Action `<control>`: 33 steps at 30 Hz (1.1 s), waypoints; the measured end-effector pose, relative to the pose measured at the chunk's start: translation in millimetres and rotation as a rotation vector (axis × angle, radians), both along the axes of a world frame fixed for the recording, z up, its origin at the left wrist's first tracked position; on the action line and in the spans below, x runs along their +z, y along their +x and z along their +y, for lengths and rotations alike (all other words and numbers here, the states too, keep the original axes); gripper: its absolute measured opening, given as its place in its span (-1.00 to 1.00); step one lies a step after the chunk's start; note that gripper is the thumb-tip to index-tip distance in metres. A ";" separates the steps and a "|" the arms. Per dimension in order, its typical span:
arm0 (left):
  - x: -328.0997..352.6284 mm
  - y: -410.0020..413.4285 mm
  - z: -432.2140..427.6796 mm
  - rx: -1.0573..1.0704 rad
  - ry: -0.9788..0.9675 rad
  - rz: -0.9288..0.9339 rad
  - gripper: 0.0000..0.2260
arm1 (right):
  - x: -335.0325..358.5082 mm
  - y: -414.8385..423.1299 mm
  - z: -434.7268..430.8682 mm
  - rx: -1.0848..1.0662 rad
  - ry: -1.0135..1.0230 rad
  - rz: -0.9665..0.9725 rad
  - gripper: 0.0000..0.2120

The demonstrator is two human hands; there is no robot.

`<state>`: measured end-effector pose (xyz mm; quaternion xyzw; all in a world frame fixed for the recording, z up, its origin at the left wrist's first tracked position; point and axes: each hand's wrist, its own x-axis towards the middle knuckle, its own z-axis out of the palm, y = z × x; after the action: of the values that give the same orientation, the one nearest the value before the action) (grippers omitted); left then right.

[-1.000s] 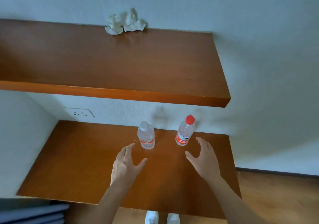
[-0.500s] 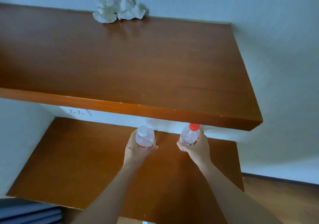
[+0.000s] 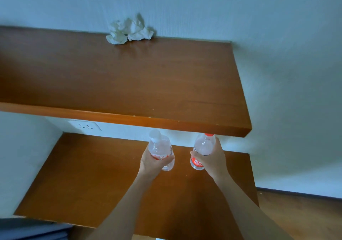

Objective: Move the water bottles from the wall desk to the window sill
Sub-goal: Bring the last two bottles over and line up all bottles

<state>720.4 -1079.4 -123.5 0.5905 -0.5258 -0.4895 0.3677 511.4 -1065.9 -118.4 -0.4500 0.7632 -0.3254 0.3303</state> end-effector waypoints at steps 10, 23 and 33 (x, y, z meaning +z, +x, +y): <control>59.5 -2.9 30.6 -0.044 -0.128 0.106 -0.63 | 46.6 12.8 24.5 0.029 -0.164 -0.147 -0.44; 81.5 68.7 113.6 0.359 -0.275 0.088 -0.59 | 46.8 98.3 42.1 0.505 -0.147 -0.328 -0.35; 86.9 139.9 281.9 1.009 -0.264 0.083 -0.57 | 51.0 233.6 122.3 1.125 -0.111 -0.410 -0.38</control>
<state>860.3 -797.4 -36.6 0.6989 -0.2183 -0.2040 0.6498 745.0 -943.6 -67.4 -0.7296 0.3105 -0.2202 0.5682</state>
